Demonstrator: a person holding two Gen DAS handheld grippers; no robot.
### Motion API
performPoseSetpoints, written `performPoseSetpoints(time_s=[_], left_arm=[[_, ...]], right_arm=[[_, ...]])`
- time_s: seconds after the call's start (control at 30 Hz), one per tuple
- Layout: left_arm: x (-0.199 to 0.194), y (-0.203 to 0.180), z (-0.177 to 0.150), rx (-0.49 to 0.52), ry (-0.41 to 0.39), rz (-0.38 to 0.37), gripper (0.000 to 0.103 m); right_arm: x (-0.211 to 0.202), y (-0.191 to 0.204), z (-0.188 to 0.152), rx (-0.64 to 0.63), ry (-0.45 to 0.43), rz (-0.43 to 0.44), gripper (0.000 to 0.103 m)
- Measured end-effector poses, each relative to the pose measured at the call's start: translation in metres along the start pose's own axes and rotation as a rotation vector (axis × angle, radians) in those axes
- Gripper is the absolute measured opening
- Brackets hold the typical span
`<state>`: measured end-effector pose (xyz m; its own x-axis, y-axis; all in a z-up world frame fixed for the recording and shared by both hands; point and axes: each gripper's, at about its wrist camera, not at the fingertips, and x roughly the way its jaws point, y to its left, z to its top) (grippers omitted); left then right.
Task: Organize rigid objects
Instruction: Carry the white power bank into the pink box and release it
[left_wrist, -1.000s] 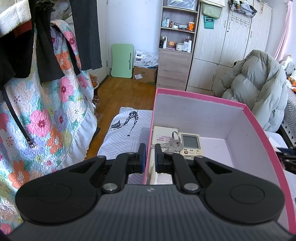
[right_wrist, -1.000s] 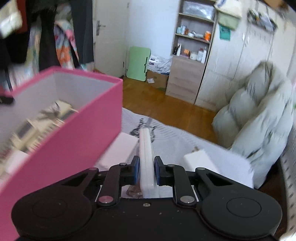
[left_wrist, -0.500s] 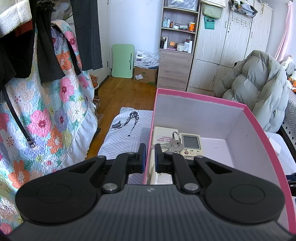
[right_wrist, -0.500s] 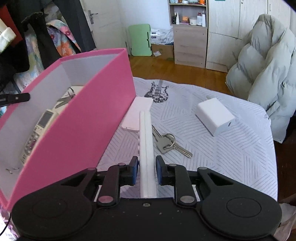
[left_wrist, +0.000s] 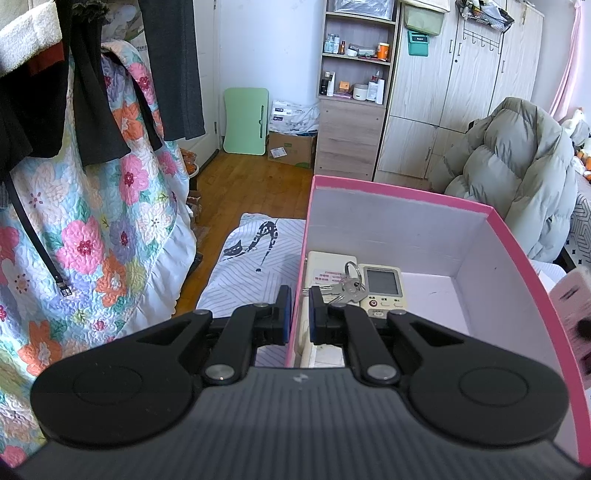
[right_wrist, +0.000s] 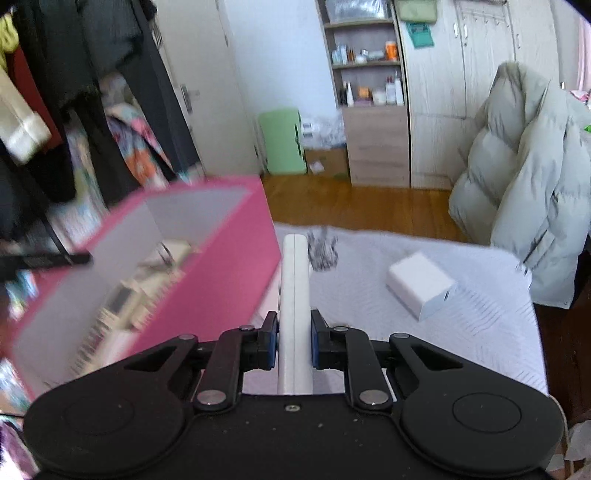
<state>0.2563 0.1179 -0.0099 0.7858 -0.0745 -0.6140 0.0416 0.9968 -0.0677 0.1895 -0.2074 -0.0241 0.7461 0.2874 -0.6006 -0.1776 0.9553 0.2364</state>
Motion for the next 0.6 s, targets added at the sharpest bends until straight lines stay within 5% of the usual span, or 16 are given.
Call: performPoseSetpoints(time_s=[0.23, 0.43, 0.6], left_arm=[[0.001, -0.001, 0.000, -0.002, 0.000, 0.000, 0.007], [0.002, -0.002, 0.000, -0.003, -0.001, -0.003, 0.007], [0.003, -0.002, -0.001, -0.005, -0.003, -0.006, 0.007]], right_arm=[[-0.034, 0.027, 0.032, 0.046, -0.002, 0.265, 0.020], [0.008, 0.080, 0.039, 0.061, 0.261, 0.492, 0.020], [0.050, 0.120, 0.036, -0.017, 0.402, 0.486, 0.020]])
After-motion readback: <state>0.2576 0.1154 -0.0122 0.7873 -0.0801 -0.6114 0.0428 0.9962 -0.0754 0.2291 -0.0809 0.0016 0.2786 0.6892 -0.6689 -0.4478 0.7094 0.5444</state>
